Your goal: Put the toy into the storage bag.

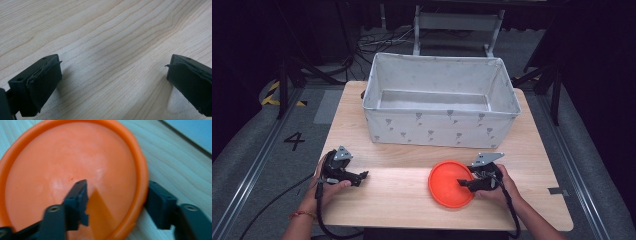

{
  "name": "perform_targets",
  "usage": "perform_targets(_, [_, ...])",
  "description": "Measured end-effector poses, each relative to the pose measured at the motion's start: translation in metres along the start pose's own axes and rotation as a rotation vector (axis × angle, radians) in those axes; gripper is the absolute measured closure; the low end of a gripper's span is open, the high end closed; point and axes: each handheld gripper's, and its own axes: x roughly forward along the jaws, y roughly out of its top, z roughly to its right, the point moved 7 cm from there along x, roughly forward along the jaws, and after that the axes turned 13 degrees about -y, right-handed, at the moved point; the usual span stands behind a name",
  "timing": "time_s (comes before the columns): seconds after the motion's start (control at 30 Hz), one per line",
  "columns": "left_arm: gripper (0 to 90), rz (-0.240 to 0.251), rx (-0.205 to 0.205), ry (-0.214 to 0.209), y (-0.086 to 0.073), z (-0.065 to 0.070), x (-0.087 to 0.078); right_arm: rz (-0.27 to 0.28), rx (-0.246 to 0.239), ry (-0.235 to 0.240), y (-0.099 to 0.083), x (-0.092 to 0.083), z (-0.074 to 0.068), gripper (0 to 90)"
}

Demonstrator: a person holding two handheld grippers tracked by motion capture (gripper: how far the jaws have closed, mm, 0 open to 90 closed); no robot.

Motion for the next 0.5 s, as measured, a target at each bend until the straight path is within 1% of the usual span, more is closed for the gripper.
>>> perform_targets(0.07, [0.1, -0.002, 0.0, -0.001, 0.0, 0.0, 0.0, 0.022, 0.009, -0.003, 0.002, -0.004, 0.003, 56.9])
perform_targets(0.13, [0.1, -0.002, 0.004, 0.002, 0.0, 0.0, 0.0, 0.042, 0.017, 0.003, 0.005, -0.009, 0.005, 62.9])
perform_targets(0.17, [0.1, 0.001, 0.0, 0.001, 0.0, 0.0, 0.0, 0.056, 0.018, 0.006, 0.008, -0.013, 0.005, 65.9])
perform_targets(0.27, [0.1, 0.002, 0.002, 0.001, 0.0, 0.0, 0.0, 0.083, 0.015, 0.009, 0.012, -0.02, 0.005, 71.2])
perform_targets(0.3, [0.1, -0.001, 0.0, 0.0, 0.0, 0.0, 0.0, 0.092, 0.022, 0.018, 0.014, -0.023, 0.006, 73.2])
perform_targets(0.37, [0.1, 0.002, -0.002, -0.001, 0.0, 0.0, 0.0, 0.112, 0.017, 0.035, 0.019, -0.028, 0.005, 76.2])
perform_targets(0.4, [0.1, 0.001, 0.0, 0.001, 0.0, 0.0, 0.0, 0.126, 0.021, 0.052, 0.023, -0.032, 0.004, 77.8])
perform_targets(0.5, [0.1, -0.001, 0.0, -0.002, 0.0, 0.0, 0.0, 0.155, 0.006, 0.068, 0.03, -0.042, 0.002, 81.0])
